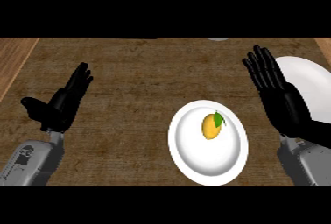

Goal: Pick the lemon from the plate and place it in the plate

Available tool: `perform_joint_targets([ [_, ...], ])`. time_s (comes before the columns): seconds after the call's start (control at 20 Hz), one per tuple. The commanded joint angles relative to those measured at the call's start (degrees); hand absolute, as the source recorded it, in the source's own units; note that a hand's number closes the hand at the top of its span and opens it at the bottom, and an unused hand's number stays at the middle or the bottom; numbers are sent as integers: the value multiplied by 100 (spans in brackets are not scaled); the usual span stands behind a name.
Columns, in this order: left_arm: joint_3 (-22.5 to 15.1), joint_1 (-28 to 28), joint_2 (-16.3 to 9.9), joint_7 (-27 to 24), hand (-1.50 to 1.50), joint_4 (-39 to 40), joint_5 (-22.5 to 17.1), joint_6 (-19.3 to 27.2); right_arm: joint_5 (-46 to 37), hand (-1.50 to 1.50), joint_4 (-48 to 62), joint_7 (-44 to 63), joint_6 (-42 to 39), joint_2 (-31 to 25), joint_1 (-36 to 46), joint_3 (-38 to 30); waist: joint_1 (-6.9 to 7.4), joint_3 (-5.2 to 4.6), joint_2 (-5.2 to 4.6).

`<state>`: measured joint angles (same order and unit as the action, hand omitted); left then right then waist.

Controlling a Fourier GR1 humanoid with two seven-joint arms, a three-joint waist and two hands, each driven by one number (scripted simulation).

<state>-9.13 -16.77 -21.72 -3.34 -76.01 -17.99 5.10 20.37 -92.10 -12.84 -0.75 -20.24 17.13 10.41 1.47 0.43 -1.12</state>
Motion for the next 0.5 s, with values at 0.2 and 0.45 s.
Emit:
perform_joint_targets([
  [0.2, -24, 680, 58, 626, 0, 176, 621, 935, 213, 150, 237, 1433, 627, 507, 282, 65, -94, -45, 123],
  [0.45, -38, 985, 98, 677, 0, 335, 489, 887, -3197, 150, 651, 971, 1045, -1964, 111, 522, -190, -152, 190],
])
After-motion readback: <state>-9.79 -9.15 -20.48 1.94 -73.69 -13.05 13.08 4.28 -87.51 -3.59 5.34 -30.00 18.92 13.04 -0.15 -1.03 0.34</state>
